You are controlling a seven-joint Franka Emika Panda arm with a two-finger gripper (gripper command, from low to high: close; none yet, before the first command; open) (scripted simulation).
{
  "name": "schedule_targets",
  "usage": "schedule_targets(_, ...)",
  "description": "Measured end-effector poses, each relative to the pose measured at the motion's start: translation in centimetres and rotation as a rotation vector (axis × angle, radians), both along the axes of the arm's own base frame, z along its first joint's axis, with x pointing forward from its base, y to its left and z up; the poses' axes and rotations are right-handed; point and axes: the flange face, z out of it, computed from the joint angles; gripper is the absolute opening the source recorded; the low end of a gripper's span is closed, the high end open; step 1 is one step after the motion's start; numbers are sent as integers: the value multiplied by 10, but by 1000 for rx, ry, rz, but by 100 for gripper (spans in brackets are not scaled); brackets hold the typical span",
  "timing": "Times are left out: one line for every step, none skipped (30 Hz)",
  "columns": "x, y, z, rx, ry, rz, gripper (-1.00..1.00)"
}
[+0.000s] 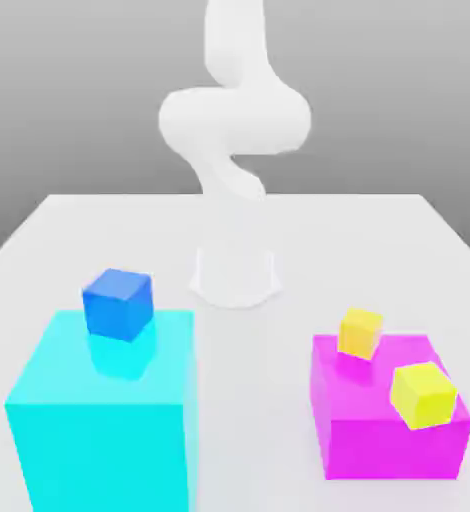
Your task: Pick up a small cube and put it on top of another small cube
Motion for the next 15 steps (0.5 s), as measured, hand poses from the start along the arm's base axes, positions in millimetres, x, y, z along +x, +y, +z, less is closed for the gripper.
schedule_targets(10,-19,-25,-16,37,2,0)
schedule_targets(18,-37,-49,-30,73,4,0)
schedule_targets(24,-54,-74,-43,110,7,0)
schedule_targets(27,-71,-99,-55,146,11,0)
schedule_targets(29,-88,-124,-65,181,16,0)
schedule_targets(28,-104,-149,-74,218,22,0)
schedule_targets(26,-119,-174,-82,254,29,0)
schedule_targets(22,-133,-199,-88,290,37,0)
schedule_targets(16,-147,-224,-93,327,45,0)
schedule_targets(8,-160,-248,-97,363,54,0)
schedule_targets(-1,-171,-272,-99,398,64,0)
schedule_targets(-12,-181,-295,-100,433,74,0)
schedule_targets(-24,-191,-317,-100,467,85,0)
schedule_targets(-37,-199,-338,-98,500,96,0)
schedule_targets(-52,-206,-359,-95,533,108,0)
